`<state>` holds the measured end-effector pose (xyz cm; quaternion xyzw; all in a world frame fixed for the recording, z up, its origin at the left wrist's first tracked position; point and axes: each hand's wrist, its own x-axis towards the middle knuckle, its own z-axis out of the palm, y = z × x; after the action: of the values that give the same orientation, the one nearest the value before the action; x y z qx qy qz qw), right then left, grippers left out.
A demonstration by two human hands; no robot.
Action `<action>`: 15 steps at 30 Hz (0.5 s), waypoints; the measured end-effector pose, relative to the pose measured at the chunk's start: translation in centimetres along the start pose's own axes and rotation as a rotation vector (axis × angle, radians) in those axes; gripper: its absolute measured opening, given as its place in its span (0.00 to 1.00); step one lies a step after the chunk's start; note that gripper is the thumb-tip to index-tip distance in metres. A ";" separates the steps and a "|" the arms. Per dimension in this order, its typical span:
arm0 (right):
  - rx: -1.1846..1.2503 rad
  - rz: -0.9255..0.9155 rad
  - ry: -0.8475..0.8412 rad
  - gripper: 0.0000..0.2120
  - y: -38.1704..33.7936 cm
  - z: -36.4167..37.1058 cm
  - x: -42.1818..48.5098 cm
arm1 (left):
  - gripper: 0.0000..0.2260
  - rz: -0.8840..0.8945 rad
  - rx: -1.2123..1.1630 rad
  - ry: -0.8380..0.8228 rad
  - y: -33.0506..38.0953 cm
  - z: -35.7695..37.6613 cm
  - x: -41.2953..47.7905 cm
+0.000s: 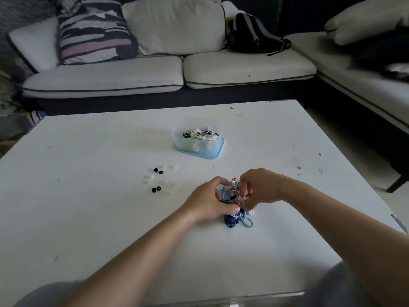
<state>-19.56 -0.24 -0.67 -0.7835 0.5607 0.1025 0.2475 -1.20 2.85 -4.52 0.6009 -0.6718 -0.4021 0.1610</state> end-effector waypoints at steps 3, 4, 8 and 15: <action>0.036 -0.036 0.087 0.08 0.1 -0.3 0.2 | 0.27 -0.002 -0.051 0.024 0.1 1.0 -0.3; 0.102 -0.037 0.120 0.06 0.1 -0.5 0.3 | 0.27 -0.004 -0.048 0.045 0.1 1.3 -0.3; 0.308 -0.014 0.271 0.04 0.6 -1.6 0.4 | 0.24 0.001 0.022 0.105 -0.4 1.8 0.2; 0.687 -0.011 0.388 0.05 0.8 -2.9 -0.3 | 0.22 -0.041 -0.025 0.082 -1.1 1.5 0.6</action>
<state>-20.74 -1.71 1.75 -0.6629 0.5945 -0.2425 0.3852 -1.60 2.88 -6.42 0.6282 -0.6473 -0.3888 0.1875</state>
